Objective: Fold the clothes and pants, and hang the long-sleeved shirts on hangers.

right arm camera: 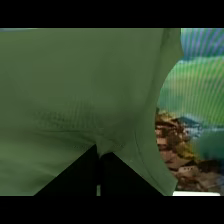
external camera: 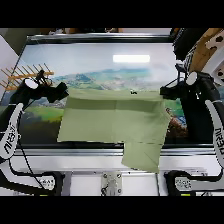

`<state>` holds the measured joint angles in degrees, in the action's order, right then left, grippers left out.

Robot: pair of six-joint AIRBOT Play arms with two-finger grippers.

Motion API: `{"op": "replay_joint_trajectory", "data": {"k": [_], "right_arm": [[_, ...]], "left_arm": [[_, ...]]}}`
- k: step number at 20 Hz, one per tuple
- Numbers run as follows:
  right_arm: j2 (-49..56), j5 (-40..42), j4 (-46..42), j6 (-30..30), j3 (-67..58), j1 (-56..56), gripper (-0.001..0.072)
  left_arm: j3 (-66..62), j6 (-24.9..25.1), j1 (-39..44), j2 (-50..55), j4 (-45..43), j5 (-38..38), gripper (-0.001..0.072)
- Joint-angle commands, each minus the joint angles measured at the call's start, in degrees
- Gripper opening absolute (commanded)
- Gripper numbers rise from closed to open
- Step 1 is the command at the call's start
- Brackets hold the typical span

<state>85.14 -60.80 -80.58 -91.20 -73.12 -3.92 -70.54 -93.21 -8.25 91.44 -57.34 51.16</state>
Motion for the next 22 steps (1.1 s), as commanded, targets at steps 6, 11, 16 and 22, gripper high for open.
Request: {"op": "replay_joint_trajectory", "data": {"k": [6, 11, 16, 22], "right_arm": [[-3.3, 2.4, -0.3, -1.2, 13.4, 0.1, 0.0019], [-4.3, 1.7, 5.4, -1.0, 12.5, -0.2, 0.0481], [-15.8, -2.0, 4.7, -1.0, 11.6, -3.7, 0.0502], [-25.9, -2.5, 4.7, -1.0, 11.6, -4.2, 0.0502]], "left_arm": [[9.7, 2.8, 1.4, -1.0, 0.4, -0.4, 0.0013], [9.7, 2.7, 0.6, -5.7, 0.3, -1.5, 0.0558], [10.6, -0.1, -6.8, -18.2, -14.4, 10.2, 0.0553], [31.8, -6.7, -16.7, -34.0, -19.6, 10.9, 0.0553]]}}
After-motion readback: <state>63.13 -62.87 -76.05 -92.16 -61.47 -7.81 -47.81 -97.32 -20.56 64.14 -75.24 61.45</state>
